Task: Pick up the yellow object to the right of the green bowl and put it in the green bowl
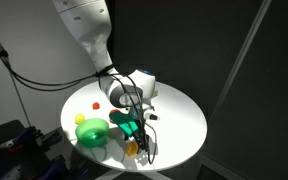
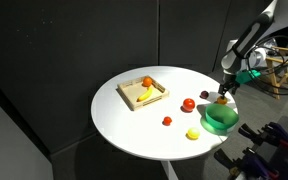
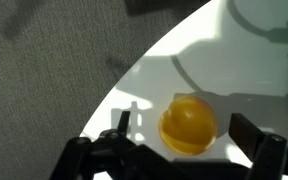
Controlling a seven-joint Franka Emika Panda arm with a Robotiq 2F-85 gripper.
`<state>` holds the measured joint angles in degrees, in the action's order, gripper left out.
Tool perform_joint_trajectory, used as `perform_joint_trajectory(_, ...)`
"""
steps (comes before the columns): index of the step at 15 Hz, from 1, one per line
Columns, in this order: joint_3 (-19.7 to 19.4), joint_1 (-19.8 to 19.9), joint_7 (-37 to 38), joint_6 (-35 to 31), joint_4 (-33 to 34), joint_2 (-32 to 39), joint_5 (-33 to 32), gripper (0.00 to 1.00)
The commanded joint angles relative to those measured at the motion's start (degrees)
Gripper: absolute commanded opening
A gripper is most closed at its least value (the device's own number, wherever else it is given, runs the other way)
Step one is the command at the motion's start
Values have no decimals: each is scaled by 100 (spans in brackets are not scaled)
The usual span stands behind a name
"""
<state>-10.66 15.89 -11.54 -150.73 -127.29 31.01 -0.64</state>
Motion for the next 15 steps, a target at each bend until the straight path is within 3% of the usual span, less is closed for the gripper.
perform_joint_trajectory(1, 29, 42, 15, -145, 97, 129, -95, 100)
perform_joint_trajectory(15, 162, 130, -59, -516, 84, 274, -22, 100)
